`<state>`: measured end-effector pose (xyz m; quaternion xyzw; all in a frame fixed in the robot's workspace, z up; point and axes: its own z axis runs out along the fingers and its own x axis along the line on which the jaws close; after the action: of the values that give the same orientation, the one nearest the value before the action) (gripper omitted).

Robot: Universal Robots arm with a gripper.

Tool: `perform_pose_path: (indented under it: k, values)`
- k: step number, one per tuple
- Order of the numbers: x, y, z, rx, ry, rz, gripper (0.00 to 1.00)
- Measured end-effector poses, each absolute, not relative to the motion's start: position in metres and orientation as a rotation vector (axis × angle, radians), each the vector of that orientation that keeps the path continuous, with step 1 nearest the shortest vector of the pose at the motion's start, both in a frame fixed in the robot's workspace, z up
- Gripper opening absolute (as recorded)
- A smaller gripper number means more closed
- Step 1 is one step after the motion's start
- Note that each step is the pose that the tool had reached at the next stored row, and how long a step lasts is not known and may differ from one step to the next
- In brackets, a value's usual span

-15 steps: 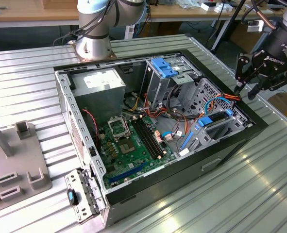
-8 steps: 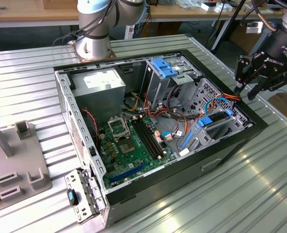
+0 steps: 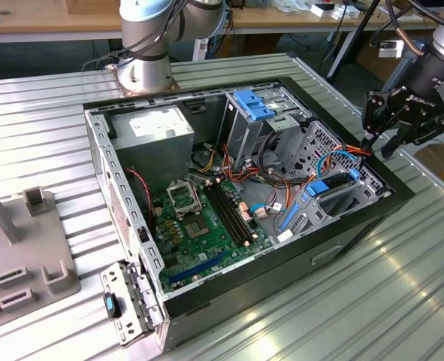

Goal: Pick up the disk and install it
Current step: 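Insert the first disk wire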

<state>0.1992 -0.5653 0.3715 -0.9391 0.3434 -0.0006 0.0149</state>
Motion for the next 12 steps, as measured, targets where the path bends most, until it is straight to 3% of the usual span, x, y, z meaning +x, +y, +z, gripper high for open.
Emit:
perform_pose_path:
  k: [12]
  values:
    - [0.2014,-0.5751,0.3673,-2.925,1.062,-0.002,0.44]
